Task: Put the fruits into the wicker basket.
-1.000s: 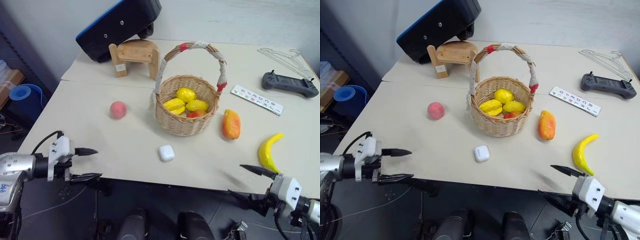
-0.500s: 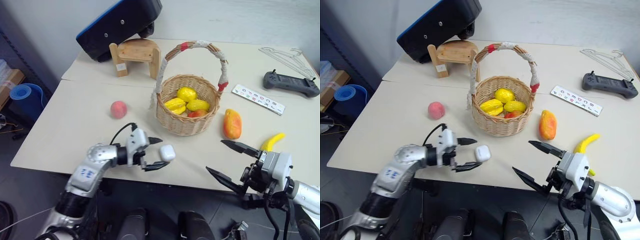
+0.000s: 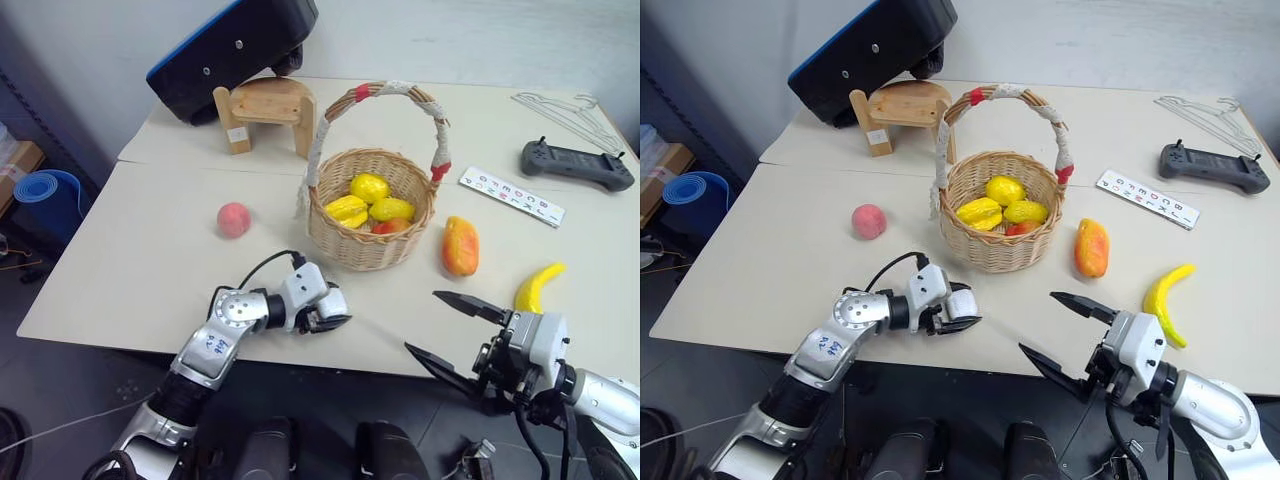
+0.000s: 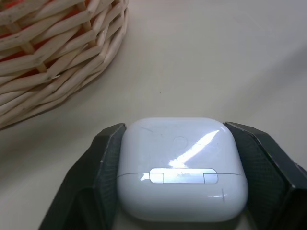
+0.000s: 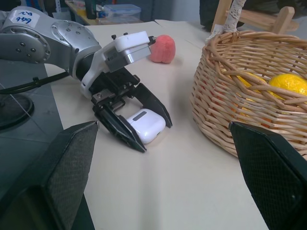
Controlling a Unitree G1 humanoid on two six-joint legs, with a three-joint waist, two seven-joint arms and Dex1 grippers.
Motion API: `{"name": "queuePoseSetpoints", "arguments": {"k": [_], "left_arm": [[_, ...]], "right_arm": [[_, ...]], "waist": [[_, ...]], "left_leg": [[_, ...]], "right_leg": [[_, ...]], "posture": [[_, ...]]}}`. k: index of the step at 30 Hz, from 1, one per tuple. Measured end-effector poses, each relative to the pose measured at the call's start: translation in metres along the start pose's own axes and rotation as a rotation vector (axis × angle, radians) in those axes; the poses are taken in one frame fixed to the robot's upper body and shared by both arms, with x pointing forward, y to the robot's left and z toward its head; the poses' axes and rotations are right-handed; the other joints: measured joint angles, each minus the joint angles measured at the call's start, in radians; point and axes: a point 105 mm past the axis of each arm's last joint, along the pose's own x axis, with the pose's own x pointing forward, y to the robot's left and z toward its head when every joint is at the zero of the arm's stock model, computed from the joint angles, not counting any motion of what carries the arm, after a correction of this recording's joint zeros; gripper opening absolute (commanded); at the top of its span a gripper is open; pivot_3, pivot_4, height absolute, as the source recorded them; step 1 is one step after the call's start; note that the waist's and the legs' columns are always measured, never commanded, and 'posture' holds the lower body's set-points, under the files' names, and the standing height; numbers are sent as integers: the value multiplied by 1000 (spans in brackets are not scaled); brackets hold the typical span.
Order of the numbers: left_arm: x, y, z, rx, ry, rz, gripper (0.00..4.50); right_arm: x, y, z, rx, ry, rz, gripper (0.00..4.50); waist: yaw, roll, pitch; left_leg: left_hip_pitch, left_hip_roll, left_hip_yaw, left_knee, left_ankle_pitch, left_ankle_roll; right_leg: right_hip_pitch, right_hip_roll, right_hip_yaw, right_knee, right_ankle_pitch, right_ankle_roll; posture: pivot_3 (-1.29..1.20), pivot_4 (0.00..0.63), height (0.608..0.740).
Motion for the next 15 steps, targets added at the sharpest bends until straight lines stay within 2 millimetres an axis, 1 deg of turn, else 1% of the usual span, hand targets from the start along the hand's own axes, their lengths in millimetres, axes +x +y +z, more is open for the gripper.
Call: {"name": "queuePoseSetpoints", "arguments": {"k": [2, 4, 5, 7, 9, 11, 13, 14, 15], "left_arm": [[-8, 3, -2, -12, -8, 4, 2848], [-23, 11, -5, -52, -36, 32, 2848], [-32, 15, -6, -70, -53, 47, 2848], [-62, 28, -7, -118, -112, 103, 2848], [-103, 49, -9, -157, -154, 219, 2848], [-152, 78, -18, -198, -157, 422, 2848], [-200, 104, -38, -255, -124, 660, 2848], [-221, 112, -48, -287, -106, 772, 2848], [-236, 118, -58, -317, -82, 859, 2848]], "right_arm": [[4, 0, 2, -4, -13, 10, 4500], [8, -2, 4, -9, -30, 18, 4500], [10, -1, 5, -9, -38, 25, 4500], [15, -1, 8, -7, -66, 38, 4500], [19, -1, 11, -12, -92, 43, 4500], [25, 0, 15, -19, -137, 50, 4500], [31, 0, 22, -38, -181, 48, 4500], [33, -1, 23, -47, -194, 43, 4500], [35, -3, 23, -49, -206, 37, 4500]], "waist": [[-1, 0, 0], [-3, 0, 0], [-3, 0, 0], [-5, 0, 0], [-7, 0, 0], [-7, 0, 0], [-7, 0, 0], [-5, -1, 0], [-4, -1, 0]], "left_leg": [[0, 0, 0, 0, 0, 0], [0, 1, 0, 0, 0, 0], [0, 1, 0, 0, 0, 0], [-1, 2, 0, 0, 0, -1], [-1, 2, 0, -1, -1, -1], [0, 2, 0, 0, -1, -1], [0, 1, 1, -1, -2, 1], [0, 1, 1, -1, -2, 2], [0, 1, 1, -1, -2, 2]], "right_leg": [[0, 0, 0, 0, 0, 0], [-1, 0, 1, 0, 0, 0], [-1, 0, 0, 0, 0, 0], [-2, 0, 0, 0, 0, -1], [-2, 0, 0, 0, -1, -1], [-2, 0, 0, 0, -1, -1], [-2, 0, 0, 1, -1, -1], [-2, 0, 0, 0, 0, -1], [-2, -1, 0, 0, 0, -1]], "posture": [[0, 150, 740], [0, 150, 740], [0, 150, 740], [0, 150, 740], [0, 150, 740], [0, 150, 740], [0, 150, 740], [0, 150, 740], [0, 150, 740]]}}
